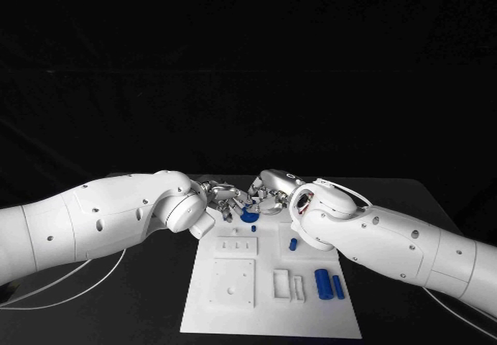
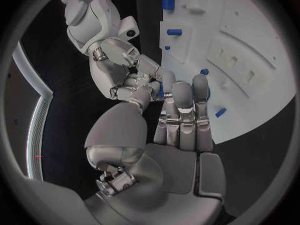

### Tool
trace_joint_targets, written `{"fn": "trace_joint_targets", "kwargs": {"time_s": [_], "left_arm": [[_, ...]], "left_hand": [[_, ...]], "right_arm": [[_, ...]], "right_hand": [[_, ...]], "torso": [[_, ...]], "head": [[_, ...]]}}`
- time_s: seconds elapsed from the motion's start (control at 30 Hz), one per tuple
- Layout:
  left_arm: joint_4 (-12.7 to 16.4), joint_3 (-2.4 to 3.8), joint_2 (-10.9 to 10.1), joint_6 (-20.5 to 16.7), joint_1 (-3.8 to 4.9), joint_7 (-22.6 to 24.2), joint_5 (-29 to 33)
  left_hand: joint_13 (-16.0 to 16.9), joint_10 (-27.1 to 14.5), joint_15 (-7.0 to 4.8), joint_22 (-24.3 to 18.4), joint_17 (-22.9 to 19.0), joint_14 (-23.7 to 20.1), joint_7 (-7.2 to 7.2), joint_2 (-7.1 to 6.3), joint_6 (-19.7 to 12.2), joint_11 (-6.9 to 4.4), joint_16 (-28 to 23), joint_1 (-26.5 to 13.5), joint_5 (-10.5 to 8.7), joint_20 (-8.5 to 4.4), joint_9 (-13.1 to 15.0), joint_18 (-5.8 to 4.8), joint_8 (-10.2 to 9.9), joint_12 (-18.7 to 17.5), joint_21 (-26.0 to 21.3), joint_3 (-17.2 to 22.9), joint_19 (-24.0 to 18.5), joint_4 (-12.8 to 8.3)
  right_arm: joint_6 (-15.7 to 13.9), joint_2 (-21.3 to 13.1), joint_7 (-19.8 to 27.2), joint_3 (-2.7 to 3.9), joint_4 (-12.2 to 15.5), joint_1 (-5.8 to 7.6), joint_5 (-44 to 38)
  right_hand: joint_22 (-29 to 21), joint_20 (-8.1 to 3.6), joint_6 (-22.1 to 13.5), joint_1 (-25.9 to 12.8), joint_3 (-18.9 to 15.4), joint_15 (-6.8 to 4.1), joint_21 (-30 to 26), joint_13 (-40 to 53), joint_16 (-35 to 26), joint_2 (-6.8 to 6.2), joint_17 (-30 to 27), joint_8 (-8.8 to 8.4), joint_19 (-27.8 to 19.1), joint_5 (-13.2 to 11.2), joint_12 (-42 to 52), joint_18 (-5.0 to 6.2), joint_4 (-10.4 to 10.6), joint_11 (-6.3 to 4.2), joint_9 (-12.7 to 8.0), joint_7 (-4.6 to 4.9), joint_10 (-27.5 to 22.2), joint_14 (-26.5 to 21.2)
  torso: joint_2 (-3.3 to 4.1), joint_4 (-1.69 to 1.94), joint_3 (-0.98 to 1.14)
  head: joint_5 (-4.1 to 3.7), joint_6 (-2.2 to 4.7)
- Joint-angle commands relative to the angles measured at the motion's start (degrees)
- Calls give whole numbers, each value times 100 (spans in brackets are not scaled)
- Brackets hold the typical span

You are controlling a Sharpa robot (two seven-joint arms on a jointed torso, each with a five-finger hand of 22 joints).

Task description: Assemble the parts on the task board

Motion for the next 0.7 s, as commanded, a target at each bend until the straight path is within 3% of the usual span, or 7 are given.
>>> {"fn": "trace_joint_targets", "kwargs": {"time_s": [0.03,0.13,0.17,0.3,0.47,0.63,0.7], "left_arm": [[-5,17,27,-6,9,51,-117],[-12,16,25,-21,5,34,-188],[-17,16,22,-26,3,21,-231],[-25,14,13,-28,-2,-34,-390],[-10,11,-8,18,-13,-134,-716],[6,6,-37,217,-27,-398,-1081],[6,3,-41,334,-33,-498,-1158]], "left_hand": [[40,176,-74,17,39,30,-545,-13,998,-156,82,-45,1,-52,466,-86,31,125,38,-13,-13,-29],[66,169,-87,42,79,18,-565,-12,1035,-172,179,-45,15,-68,582,-97,29,233,67,-23,-20,-51],[81,169,-95,59,99,13,-571,-11,1043,-181,233,-45,13,-77,653,-103,26,293,85,-28,-27,-63],[124,169,-114,99,135,2,-593,-7,1077,-202,350,-47,14,-96,839,-114,26,440,130,-42,-43,-80],[158,168,-131,154,146,-4,-615,-4,1080,-223,481,-52,24,-113,1135,-116,24,576,187,-47,-54,-99],[207,164,-161,222,125,49,-642,23,1087,-240,584,-97,135,-142,1443,-99,36,730,285,-22,6,-102],[239,163,-176,292,77,66,-652,31,1060,-256,665,-184,202,-158,1779,-92,29,834,369,39,-15,-169]], "right_arm": [[-51,-10,162,-11,44,-14,2],[-152,-58,200,-11,49,-15,32],[-204,-92,226,-11,56,-19,50],[-344,-238,301,-11,115,-43,104],[-401,-562,397,-10,261,-87,169],[-304,-1032,534,-5,425,-132,288],[-280,-1181,568,0,451,-142,360]], "right_hand": [[703,-27,-149,-104,-124,-6,-61,-60,-62,-139,-35,17,196,32,-86,-42,63,-9,-9,-6,-98,-31],[673,8,-669,-221,-478,44,-177,-239,-160,-361,-114,15,177,84,-301,-22,210,74,-21,134,-223,-51],[642,58,-1040,-148,-985,97,-309,-393,-245,-402,-177,42,154,141,-480,10,351,135,-8,200,-359,-93],[598,124,-1899,185,-1761,147,-574,-871,-343,-460,-270,0,133,203,-869,69,775,195,-43,280,-616,-158],[606,141,-1943,522,-1946,155,-736,-1163,-368,-565,-337,-15,158,304,-703,83,1130,207,-52,289,-696,-194],[599,133,-1783,575,-1750,148,-803,-1268,-377,-498,-363,-11,153,436,-653,78,846,190,-47,276,-711,-209],[592,131,-1713,616,-1679,144,-841,-1287,-392,-471,-377,-7,146,556,-653,81,761,183,-44,272,-717,-219]], "torso": [[-6,10,-3],[-4,7,-1],[-4,-1,0],[-6,-12,2],[-11,-11,4],[-16,-33,8],[-23,-55,15]], "head": [[4,-13],[3,-21],[3,-25],[13,-41],[31,-82],[56,-140],[78,-157]]}}
